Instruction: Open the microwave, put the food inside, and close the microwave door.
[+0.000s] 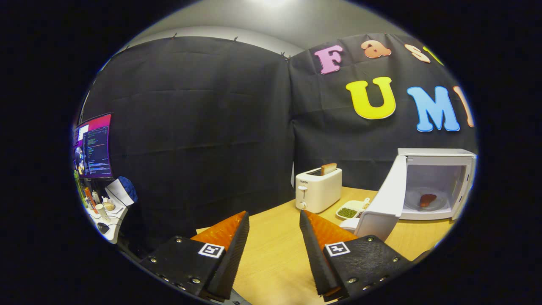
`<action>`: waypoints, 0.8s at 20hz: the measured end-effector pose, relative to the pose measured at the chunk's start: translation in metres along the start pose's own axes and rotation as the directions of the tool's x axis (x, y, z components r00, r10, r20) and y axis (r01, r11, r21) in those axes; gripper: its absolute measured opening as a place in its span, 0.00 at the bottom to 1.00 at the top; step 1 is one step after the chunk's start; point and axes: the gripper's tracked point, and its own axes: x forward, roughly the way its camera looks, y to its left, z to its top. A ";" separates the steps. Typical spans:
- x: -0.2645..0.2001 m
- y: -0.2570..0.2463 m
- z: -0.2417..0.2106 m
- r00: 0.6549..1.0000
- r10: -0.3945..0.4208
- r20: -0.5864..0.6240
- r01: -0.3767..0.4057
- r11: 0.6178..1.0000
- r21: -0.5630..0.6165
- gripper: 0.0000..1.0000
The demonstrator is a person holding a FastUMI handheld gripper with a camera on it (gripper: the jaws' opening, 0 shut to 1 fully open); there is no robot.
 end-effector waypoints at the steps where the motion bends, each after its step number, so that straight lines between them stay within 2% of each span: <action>1: 0.004 -0.008 -0.007 0.999 -0.038 -0.010 0.038 0.999 0.014 0.58; 3: 0.013 -0.019 -0.023 0.996 -0.071 -0.052 0.073 0.997 0.032 0.31; 4: 0.016 -0.021 -0.031 0.996 -0.056 -0.069 0.059 0.997 0.039 0.28; 5: 0.017 -0.029 -0.039 0.993 -0.082 -0.089 0.085 0.996 0.037 0.28; 6: 0.013 -0.033 -0.037 0.994 -0.079 -0.072 0.081 0.996 0.036 0.06; 8: 0.005 -0.039 -0.034 0.995 -0.096 -0.027 0.096 0.995 0.003 0.01; 11: -0.007 -0.058 -0.039 0.979 -0.201 -0.011 0.200 0.977 -0.078 0.01; 16: -0.040 -0.091 -0.040 0.964 -0.265 -0.013 0.264 0.964 -0.023 0.01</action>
